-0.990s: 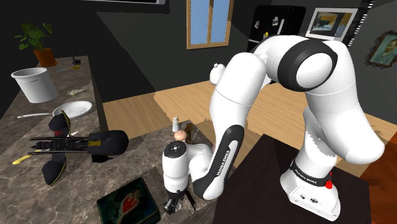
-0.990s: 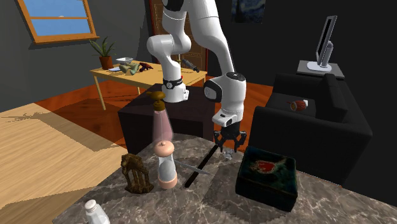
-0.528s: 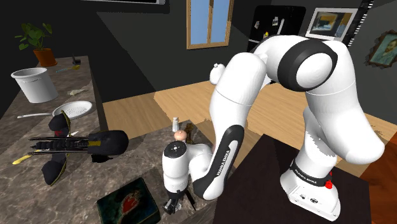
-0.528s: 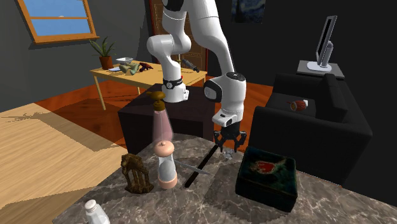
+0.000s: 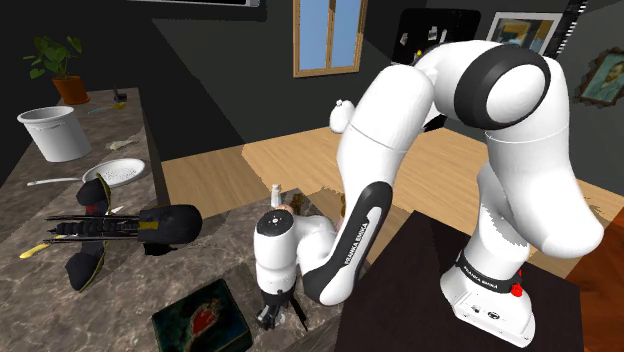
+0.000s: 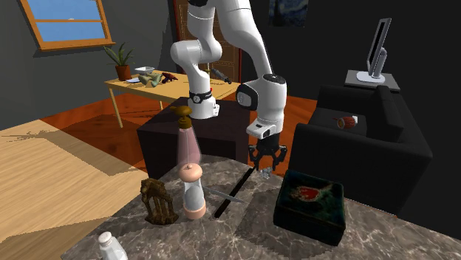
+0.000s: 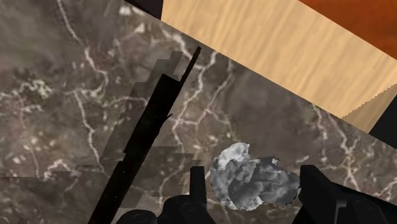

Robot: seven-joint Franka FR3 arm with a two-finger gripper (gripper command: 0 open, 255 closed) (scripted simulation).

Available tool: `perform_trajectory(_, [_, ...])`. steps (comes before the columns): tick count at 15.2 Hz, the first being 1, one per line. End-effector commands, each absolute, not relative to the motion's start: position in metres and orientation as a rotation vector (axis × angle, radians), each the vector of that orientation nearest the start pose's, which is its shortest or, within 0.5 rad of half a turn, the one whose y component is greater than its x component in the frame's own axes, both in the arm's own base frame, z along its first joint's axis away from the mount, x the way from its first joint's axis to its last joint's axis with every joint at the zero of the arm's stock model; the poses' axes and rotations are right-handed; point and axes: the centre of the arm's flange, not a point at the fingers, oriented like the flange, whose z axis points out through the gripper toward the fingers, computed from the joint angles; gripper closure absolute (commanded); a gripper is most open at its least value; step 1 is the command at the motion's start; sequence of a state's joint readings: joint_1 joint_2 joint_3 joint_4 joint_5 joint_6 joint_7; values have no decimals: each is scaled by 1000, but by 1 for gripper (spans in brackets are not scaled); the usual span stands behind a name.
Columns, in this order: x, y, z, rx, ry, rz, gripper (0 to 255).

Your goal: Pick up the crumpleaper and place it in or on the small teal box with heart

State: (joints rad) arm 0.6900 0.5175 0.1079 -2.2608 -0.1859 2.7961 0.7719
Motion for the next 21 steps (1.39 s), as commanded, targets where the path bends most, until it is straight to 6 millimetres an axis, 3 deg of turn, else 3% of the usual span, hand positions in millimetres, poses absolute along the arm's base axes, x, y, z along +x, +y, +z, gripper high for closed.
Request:
perform_trajectory(1, [362, 390, 144, -3119, -290, -40, 255])
perform_trajectory(21, [362, 390, 250, -3119, -290, -40, 255])
